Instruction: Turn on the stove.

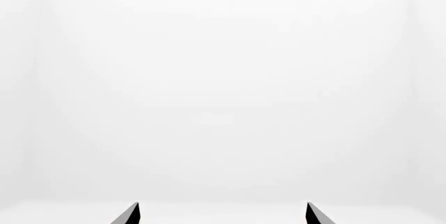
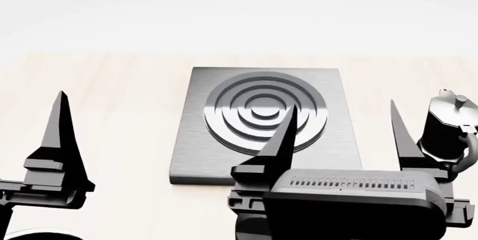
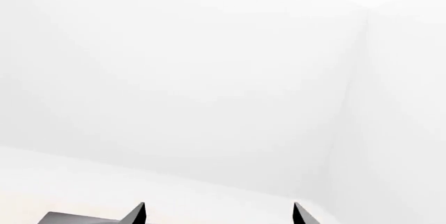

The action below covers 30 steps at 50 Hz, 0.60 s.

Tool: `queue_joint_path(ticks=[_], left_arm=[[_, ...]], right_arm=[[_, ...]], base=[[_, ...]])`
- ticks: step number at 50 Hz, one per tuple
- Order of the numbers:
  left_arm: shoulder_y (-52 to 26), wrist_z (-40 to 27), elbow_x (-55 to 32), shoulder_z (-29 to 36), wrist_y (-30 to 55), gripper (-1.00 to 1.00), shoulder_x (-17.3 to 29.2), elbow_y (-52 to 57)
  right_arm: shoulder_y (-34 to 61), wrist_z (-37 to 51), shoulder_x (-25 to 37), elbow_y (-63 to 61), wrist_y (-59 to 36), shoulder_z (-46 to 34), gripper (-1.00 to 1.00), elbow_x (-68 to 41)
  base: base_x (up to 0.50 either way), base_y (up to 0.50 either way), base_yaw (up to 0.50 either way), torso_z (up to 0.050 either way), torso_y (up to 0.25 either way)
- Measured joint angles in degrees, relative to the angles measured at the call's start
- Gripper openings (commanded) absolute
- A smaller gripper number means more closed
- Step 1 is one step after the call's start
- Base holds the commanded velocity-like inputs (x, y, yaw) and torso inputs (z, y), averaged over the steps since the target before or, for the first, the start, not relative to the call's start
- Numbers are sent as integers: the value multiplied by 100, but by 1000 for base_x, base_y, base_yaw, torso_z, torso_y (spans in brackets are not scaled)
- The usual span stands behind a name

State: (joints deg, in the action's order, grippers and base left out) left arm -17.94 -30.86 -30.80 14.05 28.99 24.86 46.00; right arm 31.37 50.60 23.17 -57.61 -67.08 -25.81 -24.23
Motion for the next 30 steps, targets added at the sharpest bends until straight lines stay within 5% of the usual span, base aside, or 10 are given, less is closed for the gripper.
queue_joint_path(ticks=[30], left_arm=[[142, -72, 71, 48, -161, 100, 66, 234]], right_arm=[[63, 182, 149, 79, 138, -67, 100, -212]], base=[[0, 0, 0, 0, 0]])
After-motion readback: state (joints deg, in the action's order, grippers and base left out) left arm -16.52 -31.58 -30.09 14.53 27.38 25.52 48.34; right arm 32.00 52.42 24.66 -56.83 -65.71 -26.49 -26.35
